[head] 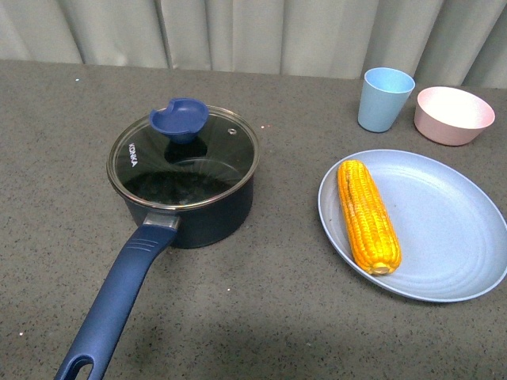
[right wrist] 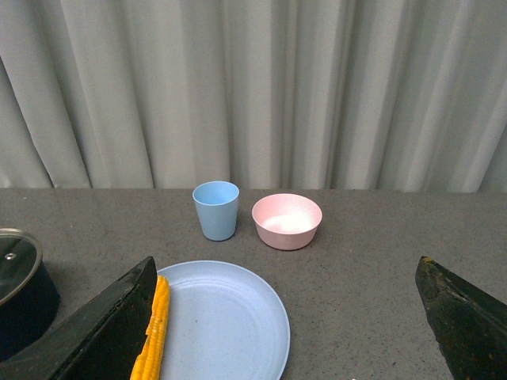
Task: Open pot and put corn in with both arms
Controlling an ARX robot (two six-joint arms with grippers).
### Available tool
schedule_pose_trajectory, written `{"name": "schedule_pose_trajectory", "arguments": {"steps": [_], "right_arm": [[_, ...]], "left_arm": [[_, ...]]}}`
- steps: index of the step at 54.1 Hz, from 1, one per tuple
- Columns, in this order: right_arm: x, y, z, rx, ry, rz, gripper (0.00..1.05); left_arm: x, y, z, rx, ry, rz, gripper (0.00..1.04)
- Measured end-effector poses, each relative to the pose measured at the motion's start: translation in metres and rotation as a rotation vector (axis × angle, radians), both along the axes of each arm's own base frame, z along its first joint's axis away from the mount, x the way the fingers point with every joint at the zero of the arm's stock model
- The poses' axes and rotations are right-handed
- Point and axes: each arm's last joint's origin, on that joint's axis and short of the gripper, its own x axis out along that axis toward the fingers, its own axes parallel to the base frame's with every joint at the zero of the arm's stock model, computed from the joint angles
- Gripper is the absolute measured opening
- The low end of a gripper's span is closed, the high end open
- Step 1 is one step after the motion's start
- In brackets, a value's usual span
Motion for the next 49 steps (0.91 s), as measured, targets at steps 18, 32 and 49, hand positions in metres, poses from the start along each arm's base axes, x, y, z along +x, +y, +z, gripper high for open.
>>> {"name": "schedule_pose_trajectory", "arguments": {"steps": [18,32,49], "right_arm": [[0.000,0.000,0.000,0.000,0.000,0.000,0.95],[0.000,0.000,0.000,0.000,0.000,0.000,0.95],[0.000,0.000,0.000,0.000,0.000,0.000,0.95]], "left_arm": [[0.109,-0.041,0.002,-0.111,0.022,-0.279,0.98],[0.156,-0.076,-0.016,-0.119,0.101,-0.402,0.98],[0.178,-0.102,-0.040,-0.058,0.161,-0.448,0.98]]}}
